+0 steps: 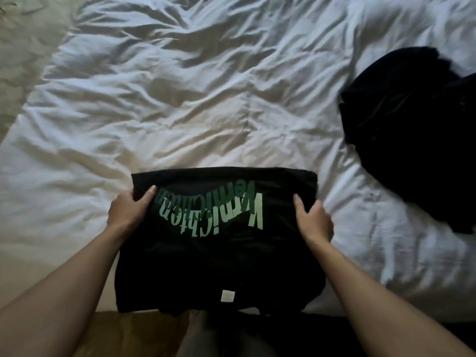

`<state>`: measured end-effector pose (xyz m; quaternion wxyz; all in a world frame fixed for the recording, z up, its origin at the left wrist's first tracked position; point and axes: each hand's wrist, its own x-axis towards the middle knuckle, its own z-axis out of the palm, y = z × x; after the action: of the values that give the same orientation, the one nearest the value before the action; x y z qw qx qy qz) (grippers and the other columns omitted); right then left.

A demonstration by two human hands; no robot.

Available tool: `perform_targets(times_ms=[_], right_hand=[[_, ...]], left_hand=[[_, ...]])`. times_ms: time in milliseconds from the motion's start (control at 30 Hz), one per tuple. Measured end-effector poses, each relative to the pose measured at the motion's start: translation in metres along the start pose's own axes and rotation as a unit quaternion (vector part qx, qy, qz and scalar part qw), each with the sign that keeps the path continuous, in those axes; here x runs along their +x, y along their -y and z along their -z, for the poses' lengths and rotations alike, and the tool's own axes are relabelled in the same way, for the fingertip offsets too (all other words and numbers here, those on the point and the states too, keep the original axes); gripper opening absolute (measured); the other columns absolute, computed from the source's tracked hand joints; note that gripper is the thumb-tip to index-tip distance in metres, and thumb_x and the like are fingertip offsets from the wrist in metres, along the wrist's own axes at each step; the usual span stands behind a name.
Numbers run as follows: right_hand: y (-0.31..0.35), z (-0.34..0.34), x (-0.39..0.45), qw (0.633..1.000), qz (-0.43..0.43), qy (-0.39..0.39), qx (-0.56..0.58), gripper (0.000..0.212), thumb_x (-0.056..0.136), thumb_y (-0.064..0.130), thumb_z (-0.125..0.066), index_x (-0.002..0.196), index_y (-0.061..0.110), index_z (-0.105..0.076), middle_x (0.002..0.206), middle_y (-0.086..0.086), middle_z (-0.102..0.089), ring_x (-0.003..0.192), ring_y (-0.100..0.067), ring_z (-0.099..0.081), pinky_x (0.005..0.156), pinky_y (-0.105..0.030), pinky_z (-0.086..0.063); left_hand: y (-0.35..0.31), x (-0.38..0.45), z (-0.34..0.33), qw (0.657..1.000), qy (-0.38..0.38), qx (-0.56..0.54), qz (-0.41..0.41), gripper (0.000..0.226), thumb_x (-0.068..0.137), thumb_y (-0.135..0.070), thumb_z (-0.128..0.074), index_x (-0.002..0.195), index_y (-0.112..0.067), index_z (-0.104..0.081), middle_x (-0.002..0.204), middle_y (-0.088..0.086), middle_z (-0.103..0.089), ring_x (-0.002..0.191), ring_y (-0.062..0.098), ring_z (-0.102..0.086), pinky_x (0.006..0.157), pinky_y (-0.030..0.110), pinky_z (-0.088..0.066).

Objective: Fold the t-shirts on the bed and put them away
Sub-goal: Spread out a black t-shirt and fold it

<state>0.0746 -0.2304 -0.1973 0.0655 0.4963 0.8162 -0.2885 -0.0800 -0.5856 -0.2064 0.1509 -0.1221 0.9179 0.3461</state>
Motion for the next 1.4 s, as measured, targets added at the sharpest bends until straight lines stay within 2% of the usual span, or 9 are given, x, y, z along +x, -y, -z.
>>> perform_targets(times_ms=[200, 500, 633, 700, 833, 933, 1033, 1133, 1400], right_hand=[[0.021, 0.007, 0.026, 0.99, 0.078, -0.044, 0.104, 0.042, 0.101, 0.042, -0.045, 0.111, 0.002, -0.055, 0.11, -0.023, -0.064, 0.106, -0.042, -0.057, 0.084, -0.045, -0.044], [0.025, 0.02, 0.05, 0.995, 0.046, 0.056, 0.064, 0.061, 0.092, 0.057, -0.055, 0.125, 0.008, -0.045, 0.125, -0.016, -0.059, 0.116, -0.037, -0.056, 0.083, -0.038, -0.043], [0.0, 0.011, 0.017, 0.996, 0.011, 0.043, 0.078, 0.06, 0.089, 0.06, -0.057, 0.12, 0.009, -0.046, 0.118, -0.015, -0.061, 0.11, -0.037, -0.057, 0.083, -0.039, -0.045], [-0.003, 0.01, 0.003, 0.995, -0.027, -0.032, 0.092, 0.062, 0.087, 0.059, -0.06, 0.12, 0.008, -0.048, 0.121, -0.018, -0.058, 0.113, -0.038, -0.054, 0.089, -0.044, -0.044], [-0.005, 0.002, -0.066, 0.959, -0.092, -0.239, 0.122, 0.07, 0.075, 0.067, -0.055, 0.107, 0.004, -0.052, 0.109, -0.028, -0.056, 0.106, -0.046, -0.053, 0.086, -0.051, -0.043], [0.001, -0.023, -0.138, 0.951, -0.167, -0.175, 0.192, 0.073, 0.067, 0.074, -0.052, 0.096, 0.008, -0.045, 0.101, -0.026, -0.057, 0.095, -0.044, -0.059, 0.075, -0.045, -0.044], [0.017, -0.051, -0.17, 0.905, -0.322, -0.068, 0.269, 0.07, 0.075, 0.054, -0.076, 0.107, 0.0, -0.044, 0.119, -0.029, -0.053, 0.113, -0.044, -0.054, 0.089, -0.046, -0.042], [0.035, -0.066, -0.176, 0.85, -0.42, 0.023, 0.317, 0.093, 0.073, 0.054, -0.078, 0.129, -0.01, -0.04, 0.132, -0.026, -0.049, 0.124, -0.04, -0.049, 0.102, -0.044, -0.042], [0.066, -0.082, -0.188, 0.714, -0.466, 0.055, 0.52, 0.081, 0.077, 0.046, -0.079, 0.141, 0.008, -0.045, 0.137, -0.012, -0.053, 0.126, -0.03, -0.052, 0.11, -0.045, -0.041]], left_hand=[[-0.033, 0.018, 0.003, 0.995, -0.058, -0.071, -0.038, 0.031, 0.101, -0.024, -0.053, 0.117, -0.001, -0.066, 0.102, 0.013, -0.065, 0.092, 0.025, -0.057, 0.074, 0.031, -0.035], [-0.035, 0.044, 0.0, 1.0, -0.002, 0.021, 0.017, 0.043, 0.099, -0.037, -0.054, 0.125, -0.004, -0.061, 0.123, 0.021, -0.065, 0.113, 0.04, -0.059, 0.085, 0.04, -0.043], [-0.032, 0.032, 0.005, 0.999, 0.015, 0.024, 0.037, 0.053, 0.093, -0.051, -0.058, 0.122, -0.007, -0.056, 0.12, 0.017, -0.064, 0.109, 0.037, -0.06, 0.081, 0.039, -0.044], [-0.036, 0.027, 0.007, 0.997, -0.019, 0.068, 0.035, 0.064, 0.088, -0.058, -0.06, 0.125, -0.007, -0.049, 0.124, 0.018, -0.06, 0.112, 0.038, -0.057, 0.087, 0.044, -0.047], [-0.073, 0.028, -0.003, 0.967, -0.102, 0.193, -0.13, 0.067, 0.087, -0.052, -0.064, 0.135, -0.007, -0.047, 0.133, 0.02, -0.05, 0.123, 0.038, -0.044, 0.101, 0.049, -0.037], [-0.117, 0.028, -0.028, 0.941, -0.035, 0.223, -0.252, 0.058, 0.089, -0.047, -0.063, 0.137, -0.016, -0.05, 0.137, 0.012, -0.048, 0.128, 0.03, -0.041, 0.106, 0.045, -0.033], [-0.148, 0.023, -0.054, 0.925, 0.091, 0.241, -0.278, 0.055, 0.094, -0.045, -0.058, 0.143, -0.022, -0.046, 0.144, 0.005, -0.047, 0.131, 0.024, -0.042, 0.112, 0.043, -0.033], [-0.158, 0.026, -0.07, 0.911, 0.167, 0.256, -0.276, 0.054, 0.096, -0.043, -0.056, 0.145, -0.024, -0.044, 0.144, 0.006, -0.048, 0.129, 0.025, -0.046, 0.112, 0.043, -0.034], [-0.175, 0.036, -0.078, 0.913, 0.208, 0.251, -0.246, 0.021, 0.098, -0.031, -0.056, 0.114, -0.019, -0.063, 0.113, 0.007, -0.068, 0.099, 0.023, -0.06, 0.094, 0.037, -0.045]])
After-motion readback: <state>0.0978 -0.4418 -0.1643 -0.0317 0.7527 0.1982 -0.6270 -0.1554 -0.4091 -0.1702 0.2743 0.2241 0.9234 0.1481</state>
